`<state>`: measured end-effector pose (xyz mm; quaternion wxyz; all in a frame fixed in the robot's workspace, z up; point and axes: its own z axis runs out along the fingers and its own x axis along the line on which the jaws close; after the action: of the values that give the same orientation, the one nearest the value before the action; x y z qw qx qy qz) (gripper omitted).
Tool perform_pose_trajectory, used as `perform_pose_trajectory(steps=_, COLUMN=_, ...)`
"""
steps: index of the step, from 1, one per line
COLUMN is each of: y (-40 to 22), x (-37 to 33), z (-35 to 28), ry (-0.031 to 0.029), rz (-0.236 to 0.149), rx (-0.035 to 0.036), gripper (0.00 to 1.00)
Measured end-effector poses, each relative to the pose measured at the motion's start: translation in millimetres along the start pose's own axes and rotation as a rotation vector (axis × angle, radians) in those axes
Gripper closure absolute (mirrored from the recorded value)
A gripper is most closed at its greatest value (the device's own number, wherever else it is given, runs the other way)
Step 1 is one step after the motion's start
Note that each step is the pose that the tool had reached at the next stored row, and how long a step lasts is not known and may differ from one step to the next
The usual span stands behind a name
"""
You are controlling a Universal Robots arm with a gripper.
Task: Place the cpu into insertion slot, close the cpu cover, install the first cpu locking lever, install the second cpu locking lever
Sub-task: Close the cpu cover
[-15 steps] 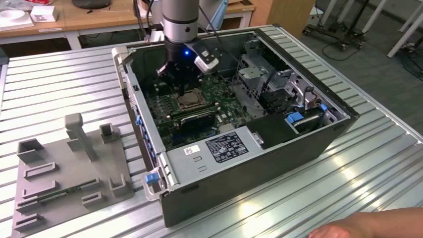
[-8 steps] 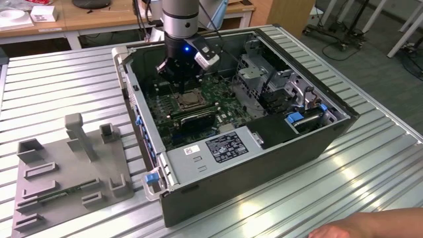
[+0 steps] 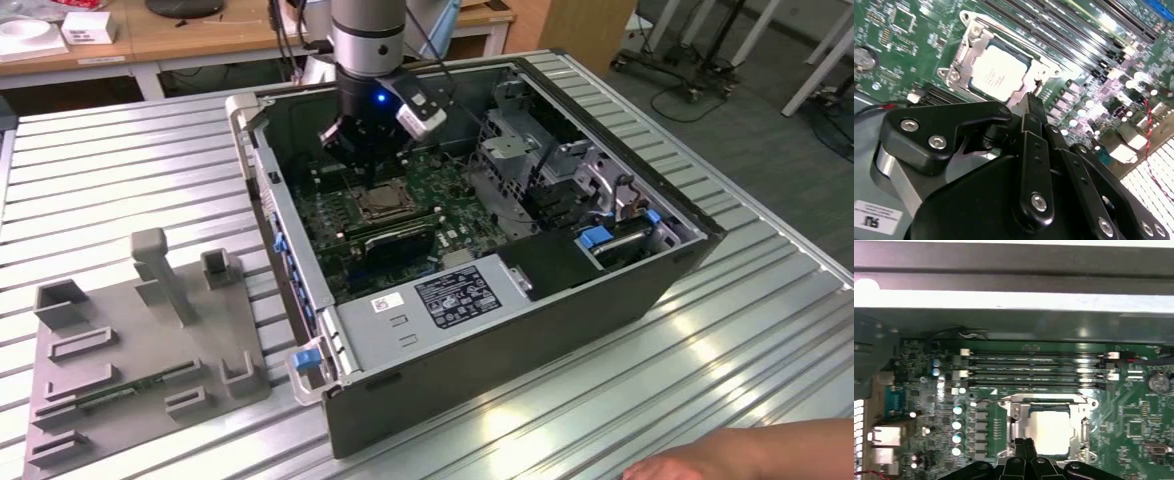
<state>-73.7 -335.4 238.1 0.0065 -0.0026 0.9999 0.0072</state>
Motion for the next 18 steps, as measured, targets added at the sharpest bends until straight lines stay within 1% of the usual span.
perform_pose_trajectory(steps=7, y=-0.1, x=-16.8, z=0.3, ry=0.0000, rz=0.000, rx=0.0000, gripper=0.89)
perform_pose_trajectory(steps=9, y=-0.2, x=-20.0, z=0.3, ry=0.0001, rz=0.000, rx=0.0001, gripper=0.89)
perform_pose_trajectory(steps=18, y=-0.1, x=-20.5, z=-0.1, ry=0.0000, rz=0.000, rx=0.0001, gripper=0.89)
